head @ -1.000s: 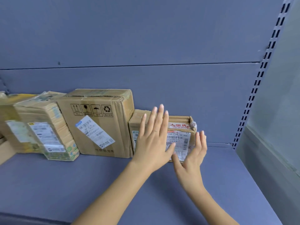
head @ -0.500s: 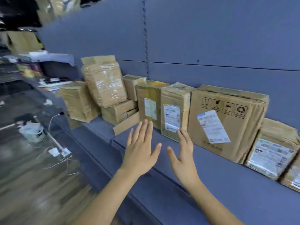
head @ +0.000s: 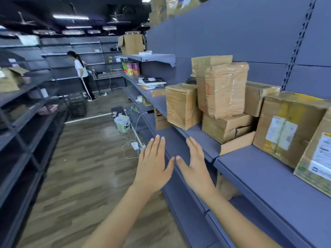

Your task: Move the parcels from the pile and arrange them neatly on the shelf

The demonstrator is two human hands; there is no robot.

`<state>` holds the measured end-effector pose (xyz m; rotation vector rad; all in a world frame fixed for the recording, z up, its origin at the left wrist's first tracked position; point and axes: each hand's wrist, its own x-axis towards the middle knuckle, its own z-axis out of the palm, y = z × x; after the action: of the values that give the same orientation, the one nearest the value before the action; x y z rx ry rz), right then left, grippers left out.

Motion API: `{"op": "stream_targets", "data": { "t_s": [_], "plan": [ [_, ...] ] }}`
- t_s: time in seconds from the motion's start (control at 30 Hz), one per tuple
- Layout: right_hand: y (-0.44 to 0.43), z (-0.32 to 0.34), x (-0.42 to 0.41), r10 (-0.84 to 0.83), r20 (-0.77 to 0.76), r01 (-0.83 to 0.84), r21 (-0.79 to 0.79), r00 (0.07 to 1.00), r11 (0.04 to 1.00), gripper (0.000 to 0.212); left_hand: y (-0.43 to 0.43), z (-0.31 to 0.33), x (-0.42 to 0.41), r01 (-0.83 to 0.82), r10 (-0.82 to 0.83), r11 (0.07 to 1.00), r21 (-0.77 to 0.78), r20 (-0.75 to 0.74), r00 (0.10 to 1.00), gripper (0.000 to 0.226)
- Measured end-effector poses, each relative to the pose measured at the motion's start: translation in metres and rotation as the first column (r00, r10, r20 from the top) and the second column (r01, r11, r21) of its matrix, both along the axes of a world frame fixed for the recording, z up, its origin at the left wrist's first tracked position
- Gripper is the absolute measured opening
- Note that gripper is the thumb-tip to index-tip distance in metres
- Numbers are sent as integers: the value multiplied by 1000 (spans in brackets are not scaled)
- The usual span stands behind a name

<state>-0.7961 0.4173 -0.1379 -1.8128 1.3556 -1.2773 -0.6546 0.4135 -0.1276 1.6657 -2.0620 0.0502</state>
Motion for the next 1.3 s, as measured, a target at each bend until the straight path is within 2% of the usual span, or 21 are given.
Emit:
{"op": "stream_targets", "data": {
  "t_s": [0.27, 0.43, 0.53, 0.73, 0.83, 1.13, 1.3],
  "plan": [
    [-117, -13, 38, 29, -20, -29, -46, 999, 999, 49, -101, -10, 37, -29, 30, 999, -16, 70, 997, 71],
    [-206, 2, 61, 37, 9, -36, -75, 999, 997, 45, -187, 4, 59, -58, 60, 998, -33, 53, 997, 72],
    [-256, 10, 76, 63, -30, -66, -109, 998, 992, 43, -234, 3, 73, -83, 85, 995, -52, 39, 996, 72],
    [-322, 3, 111, 126, -75, -132, -74, 989, 989, 41, -313, -10, 110, -41, 40, 999, 26, 19, 999, 69],
    [-359, 1, 125, 65, -80, -72, -85, 995, 994, 39, -361, -10, 128, 27, -27, 999, 27, -21, 999, 69],
    [-442, -21, 196, -151, -14, 151, -18, 988, 988, 34, -483, -24, 198, 248, -252, 962, 113, 25, 967, 75],
    [-465, -29, 203, -300, -7, 300, 62, 954, 952, 41, -541, -19, 205, 349, -346, 927, 140, -47, 937, 81]
  ]
}}
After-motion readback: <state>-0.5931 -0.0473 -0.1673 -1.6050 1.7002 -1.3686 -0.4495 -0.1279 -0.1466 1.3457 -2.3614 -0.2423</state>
